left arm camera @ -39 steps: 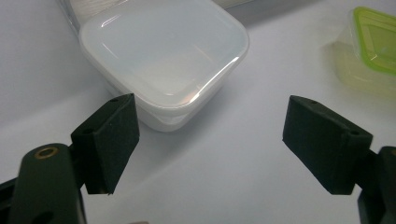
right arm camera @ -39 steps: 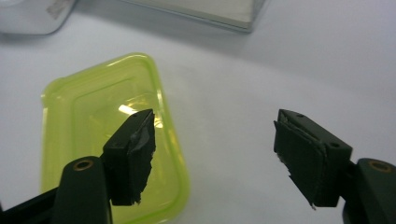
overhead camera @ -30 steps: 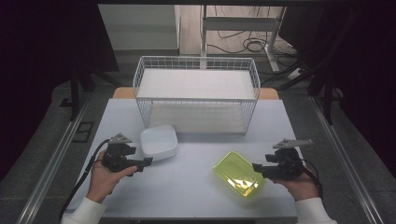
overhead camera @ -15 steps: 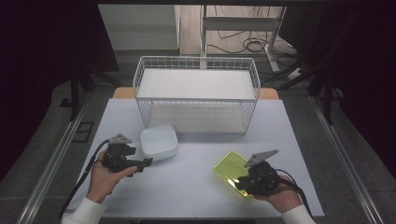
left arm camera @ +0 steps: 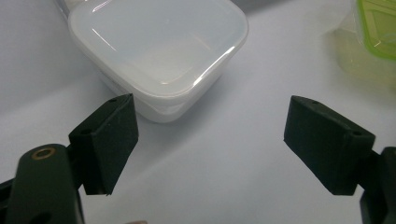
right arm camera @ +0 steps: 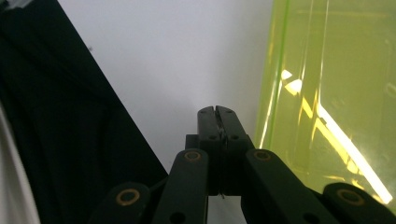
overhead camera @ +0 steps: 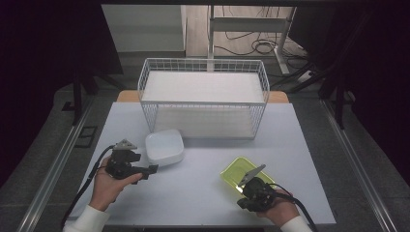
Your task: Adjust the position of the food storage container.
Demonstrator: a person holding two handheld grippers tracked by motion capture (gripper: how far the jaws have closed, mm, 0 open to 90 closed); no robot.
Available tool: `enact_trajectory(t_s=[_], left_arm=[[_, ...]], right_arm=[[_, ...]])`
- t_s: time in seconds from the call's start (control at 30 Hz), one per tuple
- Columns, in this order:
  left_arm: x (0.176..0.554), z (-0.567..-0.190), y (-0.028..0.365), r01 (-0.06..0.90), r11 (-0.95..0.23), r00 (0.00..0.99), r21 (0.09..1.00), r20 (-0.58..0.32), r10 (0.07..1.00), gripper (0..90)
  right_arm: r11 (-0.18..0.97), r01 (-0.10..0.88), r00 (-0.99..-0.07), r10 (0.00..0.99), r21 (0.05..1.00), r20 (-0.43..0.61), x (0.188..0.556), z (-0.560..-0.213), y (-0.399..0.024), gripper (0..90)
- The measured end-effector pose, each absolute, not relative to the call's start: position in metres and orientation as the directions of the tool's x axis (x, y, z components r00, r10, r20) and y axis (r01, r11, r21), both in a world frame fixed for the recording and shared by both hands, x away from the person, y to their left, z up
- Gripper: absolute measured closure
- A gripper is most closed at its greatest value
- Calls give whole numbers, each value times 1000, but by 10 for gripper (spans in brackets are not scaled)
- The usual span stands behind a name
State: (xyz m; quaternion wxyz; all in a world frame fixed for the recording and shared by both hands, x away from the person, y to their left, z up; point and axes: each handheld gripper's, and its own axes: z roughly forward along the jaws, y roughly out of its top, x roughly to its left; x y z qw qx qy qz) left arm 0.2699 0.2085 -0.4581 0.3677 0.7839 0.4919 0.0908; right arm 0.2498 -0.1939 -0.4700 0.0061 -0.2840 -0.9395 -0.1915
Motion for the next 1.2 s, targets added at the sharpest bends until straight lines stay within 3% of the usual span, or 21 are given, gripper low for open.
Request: enact_trajectory(t_s=[0.7, 1.2], left_arm=[[271, -460, 208, 709, -253, 503, 658, -220, 836, 172], [271, -461, 207, 710, -255, 504, 657, -220, 835, 172]], right_arm=[[705, 613, -766, 641, 356, 50, 268, -469, -231, 889], [688, 625, -755, 652, 369, 64, 271, -469, -238, 889]])
